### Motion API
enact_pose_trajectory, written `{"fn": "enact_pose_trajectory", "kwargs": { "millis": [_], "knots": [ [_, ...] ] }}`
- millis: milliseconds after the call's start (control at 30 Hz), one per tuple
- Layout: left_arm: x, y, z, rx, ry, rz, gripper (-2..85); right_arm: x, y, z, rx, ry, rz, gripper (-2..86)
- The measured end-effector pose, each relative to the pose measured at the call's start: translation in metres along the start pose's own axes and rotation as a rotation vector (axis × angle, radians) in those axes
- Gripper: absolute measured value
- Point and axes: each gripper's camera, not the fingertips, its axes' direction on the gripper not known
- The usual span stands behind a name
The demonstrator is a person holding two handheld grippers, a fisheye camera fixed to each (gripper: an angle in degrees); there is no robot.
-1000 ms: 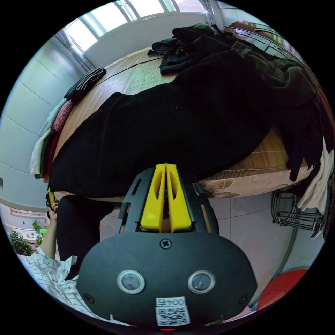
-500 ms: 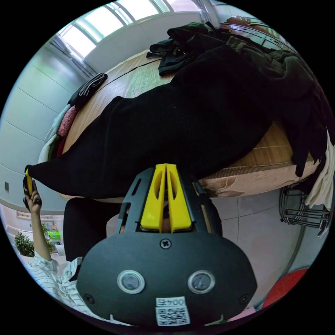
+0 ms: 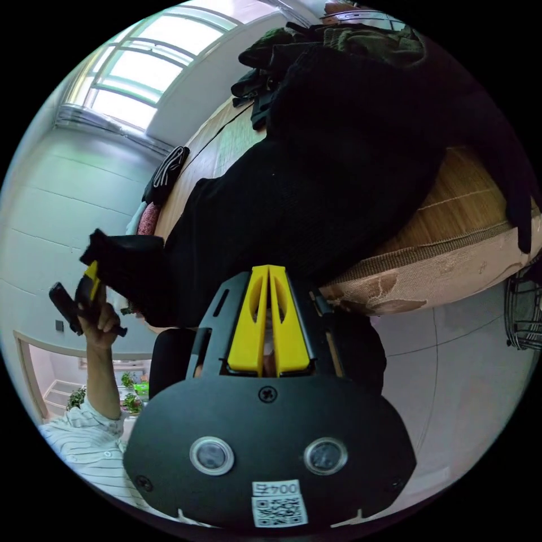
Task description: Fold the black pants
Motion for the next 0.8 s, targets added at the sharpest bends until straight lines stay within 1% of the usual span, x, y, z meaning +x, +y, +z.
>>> {"fn": "enact_pose_trajectory", "kwargs": {
  "millis": [67, 100, 133, 167, 200, 267, 333, 433, 500, 567, 600, 667, 733, 800],
  "knots": [
    [-0.012, 0.013, 0.102, -0.241, 0.042, -0.036, 6.6, 0.006, 0.002, 0.000, -0.004, -0.020, -0.001, -0.8],
    [-0.015, 0.017, 0.124, -0.296, 0.059, -0.048, 7.3, 0.007, 0.002, 0.000, -0.005, -0.022, -0.002, -0.8],
    [-0.014, 0.025, 0.161, -0.396, 0.052, -0.057, 8.0, 0.008, 0.003, 0.000, -0.007, -0.026, -0.005, -0.8],
    [-0.004, 0.028, 0.186, -0.461, 0.001, -0.032, 8.6, 0.010, 0.005, 0.000, -0.008, -0.033, -0.005, -0.8],
    [0.004, 0.029, 0.193, -0.473, -0.028, -0.009, 8.8, 0.011, 0.005, 0.000, -0.007, -0.037, -0.004, -0.8],
    [0.044, 0.023, 0.197, -0.444, -0.125, 0.093, 9.2, 0.014, 0.008, 0.000, -0.005, -0.054, 0.004, -0.8],
    [0.074, 0.020, 0.187, -0.395, -0.159, 0.162, 9.2, 0.015, 0.009, 0.000, -0.002, -0.059, 0.007, -0.8],
    [0.094, 0.029, 0.156, -0.304, -0.219, 0.182, 8.8, 0.011, 0.011, 0.000, 0.005, -0.060, -0.003, -0.7],
    [0.081, 0.048, 0.133, -0.266, -0.268, 0.105, 8.6, 0.009, 0.014, -0.001, 0.013, -0.063, -0.005, -0.7],
    [0.038, 0.085, 0.095, -0.188, -0.301, -0.123, 8.5, 0.004, 0.017, -0.003, 0.025, -0.058, -0.005, -0.7],
    [0.025, 0.095, 0.084, -0.162, -0.299, -0.193, 8.7, 0.001, 0.019, -0.004, 0.033, -0.048, -0.008, -0.7],
    [-0.022, 0.141, 0.040, -0.035, -0.277, -0.472, 9.5, -0.024, 0.028, -0.010, 0.079, 0.042, -0.052, -0.7],
    [-0.042, 0.171, 0.012, 0.057, -0.301, -0.617, 11.3, -0.048, 0.038, -0.014, 0.129, 0.093, -0.106, -0.7],
    [-0.055, 0.189, -0.006, 0.109, -0.340, -0.691, 14.0, -0.065, 0.049, -0.010, 0.153, 0.052, -0.133, -0.7]
  ]
}}
